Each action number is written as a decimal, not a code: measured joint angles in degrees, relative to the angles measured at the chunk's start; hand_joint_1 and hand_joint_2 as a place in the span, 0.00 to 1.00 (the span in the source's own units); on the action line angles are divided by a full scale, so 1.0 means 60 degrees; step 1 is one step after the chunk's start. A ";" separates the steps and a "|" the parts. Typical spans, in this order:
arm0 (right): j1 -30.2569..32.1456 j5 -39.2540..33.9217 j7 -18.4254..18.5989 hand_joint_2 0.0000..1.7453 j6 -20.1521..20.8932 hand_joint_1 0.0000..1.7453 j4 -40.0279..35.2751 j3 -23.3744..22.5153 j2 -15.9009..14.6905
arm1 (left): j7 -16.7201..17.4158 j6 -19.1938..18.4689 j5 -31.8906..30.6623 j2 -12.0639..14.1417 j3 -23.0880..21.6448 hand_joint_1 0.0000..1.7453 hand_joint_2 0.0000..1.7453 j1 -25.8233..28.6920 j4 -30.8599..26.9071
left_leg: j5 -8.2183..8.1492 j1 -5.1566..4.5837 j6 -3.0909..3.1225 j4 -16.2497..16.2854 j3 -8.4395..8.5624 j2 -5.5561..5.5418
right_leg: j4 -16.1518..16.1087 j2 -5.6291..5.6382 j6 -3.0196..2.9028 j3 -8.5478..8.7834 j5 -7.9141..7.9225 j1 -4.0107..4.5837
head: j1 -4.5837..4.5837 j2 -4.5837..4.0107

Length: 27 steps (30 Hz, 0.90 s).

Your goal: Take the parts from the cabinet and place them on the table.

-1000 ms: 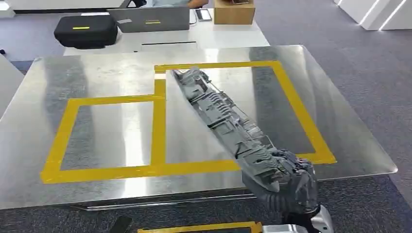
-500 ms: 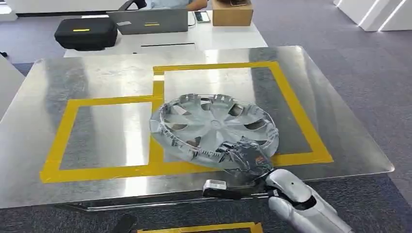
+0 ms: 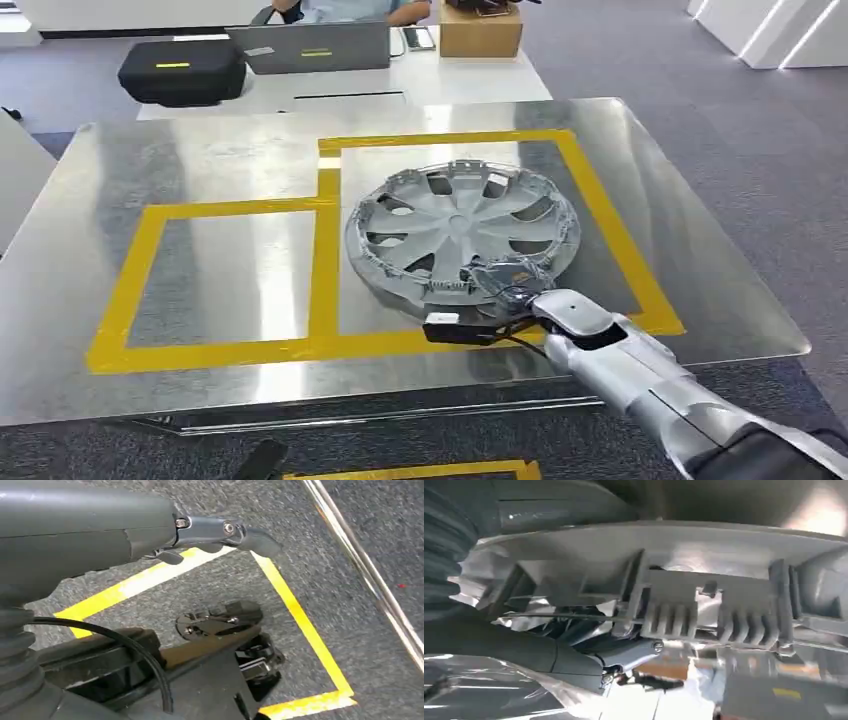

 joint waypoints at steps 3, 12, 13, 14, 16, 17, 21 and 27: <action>-0.0289 0.0015 0.0026 0.00 0.0022 0.00 0.0547 0.0106 0.0142 | 0.0055 0.0044 -0.0051 0.0000 -0.0011 0.00 1.00 0.0014 0.0000 | 0.0006 0.0000 -0.0002 0.0000 0.0000 0.0000 | 0.0001 0.0003 0.0002 0.0000 0.0005 0.0000 | 0.0000 0.0000; -0.0600 -0.0751 -0.0353 0.00 0.1467 0.00 0.0397 0.0259 0.0135 | -0.0433 -0.0014 0.0649 0.0047 0.0135 0.00 0.00 0.0267 0.0000 | 0.0012 -0.0002 0.0000 0.0001 -0.0001 0.0007 | 0.0001 0.0015 0.0000 0.0073 0.0029 -0.0002 | -0.0004 0.0000; -0.0589 -0.1000 -0.0382 0.00 0.1910 0.00 0.0112 0.0335 0.0056 | -0.0491 0.0004 0.0725 0.0051 0.0178 0.00 0.00 0.0313 0.0000 | 0.0012 -0.0002 0.0000 0.0000 -0.0002 0.0007 | 0.0001 0.0013 0.0000 0.0049 0.0029 -0.0002 | 0.0000 0.0000; -0.0583 -0.1244 -0.0393 0.00 0.2278 0.00 -0.0164 0.0418 -0.0039 | -0.0520 0.0026 0.0776 0.0055 0.0230 0.00 0.00 0.0354 0.0000 | 0.0012 -0.0002 0.0000 -0.0001 -0.0002 0.0007 | 0.0001 0.0012 -0.0001 -0.0004 0.0027 -0.0002 | -0.0004 0.0000; -0.0635 -0.1998 -0.0484 0.00 0.3247 0.00 -0.0846 0.0655 -0.0330 | -0.0593 0.0062 0.0885 0.0062 0.0397 0.00 0.00 0.0447 0.0000 | 0.0011 -0.0002 0.0000 -0.0009 -0.0003 0.0007 | 0.0000 0.0012 -0.0008 -0.0021 0.0019 -0.0002 | 0.0000 0.0000; -0.0690 -0.2315 -0.0503 0.00 0.3630 0.00 -0.1141 0.0780 -0.0485 | -0.0608 0.0080 0.0926 0.0069 0.0455 0.00 0.00 0.0489 0.0000 | 0.0011 -0.0003 0.0000 -0.0009 -0.0005 0.0007 | 0.0000 0.0013 -0.0008 -0.0023 0.0019 -0.0002 | -0.0004 0.0000; -0.1083 -0.3695 -0.0375 0.00 0.4642 0.00 -0.2255 0.1494 -0.1151 | -0.0615 0.0117 0.0962 0.0091 0.0718 0.00 0.00 0.0588 0.0000 | 0.0011 -0.0004 0.0000 -0.0009 -0.0010 0.0006 | 0.0000 0.0010 -0.0007 -0.0024 0.0020 -0.0003 | 0.0000 0.0000; -0.1787 -0.4918 -0.0135 0.00 0.5206 0.00 -0.3369 0.2558 -0.1872 | -0.0659 0.0113 0.0958 0.0102 0.1031 0.00 0.00 0.0628 0.0000 | 0.0011 -0.0004 0.0000 -0.0009 -0.0010 0.0006 | 0.0000 0.0011 -0.0007 -0.0023 0.0020 -0.0003 | -0.0004 0.0000</action>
